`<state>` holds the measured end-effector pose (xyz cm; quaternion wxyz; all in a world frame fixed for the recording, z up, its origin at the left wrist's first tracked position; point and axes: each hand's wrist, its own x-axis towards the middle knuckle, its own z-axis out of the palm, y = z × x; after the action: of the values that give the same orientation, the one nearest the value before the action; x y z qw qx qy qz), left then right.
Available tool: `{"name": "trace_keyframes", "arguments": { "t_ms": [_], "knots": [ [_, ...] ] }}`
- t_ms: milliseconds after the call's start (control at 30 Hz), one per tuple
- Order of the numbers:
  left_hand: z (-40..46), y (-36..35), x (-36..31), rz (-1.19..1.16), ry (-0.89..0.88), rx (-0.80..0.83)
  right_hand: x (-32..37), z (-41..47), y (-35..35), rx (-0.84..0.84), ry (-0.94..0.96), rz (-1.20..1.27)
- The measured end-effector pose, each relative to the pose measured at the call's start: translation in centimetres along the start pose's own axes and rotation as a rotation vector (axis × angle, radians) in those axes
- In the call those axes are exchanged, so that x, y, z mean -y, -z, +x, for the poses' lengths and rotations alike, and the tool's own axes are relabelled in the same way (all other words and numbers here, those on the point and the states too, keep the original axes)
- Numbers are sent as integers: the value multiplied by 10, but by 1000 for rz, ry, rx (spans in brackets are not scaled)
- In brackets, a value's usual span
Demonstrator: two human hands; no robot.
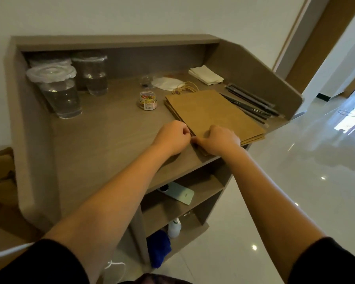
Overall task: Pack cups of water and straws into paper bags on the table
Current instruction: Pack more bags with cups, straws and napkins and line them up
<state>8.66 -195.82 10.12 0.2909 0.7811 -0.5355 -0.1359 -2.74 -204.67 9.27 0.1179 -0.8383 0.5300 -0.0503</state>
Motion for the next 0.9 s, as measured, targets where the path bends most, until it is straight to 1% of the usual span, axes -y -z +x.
{"name": "trace_keyframes", "arguments": {
  "t_ms": [167, 267, 367, 433, 533, 567, 600, 667, 733, 767, 833, 900],
  "knots": [
    [0, 0, 3, -215, 96, -75, -6, 1, 7, 14, 81, 13],
    [-1, -5, 1, -459, 214, -72, -6, -3, 10, 3, 93, 68],
    [-3, -6, -5, -649, 311, -96, 0, -16, 14, -91, 134, 62],
    [-3, -6, -9, -754, 350, -94, 5, -29, 19, -178, 175, -20],
    [-2, -1, -17, -959, 404, -48, 14, -57, 17, -260, 309, -130],
    [-1, 2, -17, -1000, 415, -65, 17, -67, 15, -281, 367, -142],
    [-1, 6, -16, -1012, 434, -108, 19, -77, 11, -295, 428, -142],
    [-5, 15, -11, -948, 499, -237, 23, -95, 2, -294, 539, -124],
    [-16, 18, -3, -865, 527, -318, 24, -104, -1, -220, 590, -33],
    [-24, 17, 0, -853, 520, -340, 23, -105, 0, -138, 580, 77],
    [-46, 14, 3, -867, 477, -371, 25, -105, 5, 48, 500, 391],
    [-75, 11, 3, -894, 393, -397, 31, -103, 6, 103, 414, 678]
  ]
}}
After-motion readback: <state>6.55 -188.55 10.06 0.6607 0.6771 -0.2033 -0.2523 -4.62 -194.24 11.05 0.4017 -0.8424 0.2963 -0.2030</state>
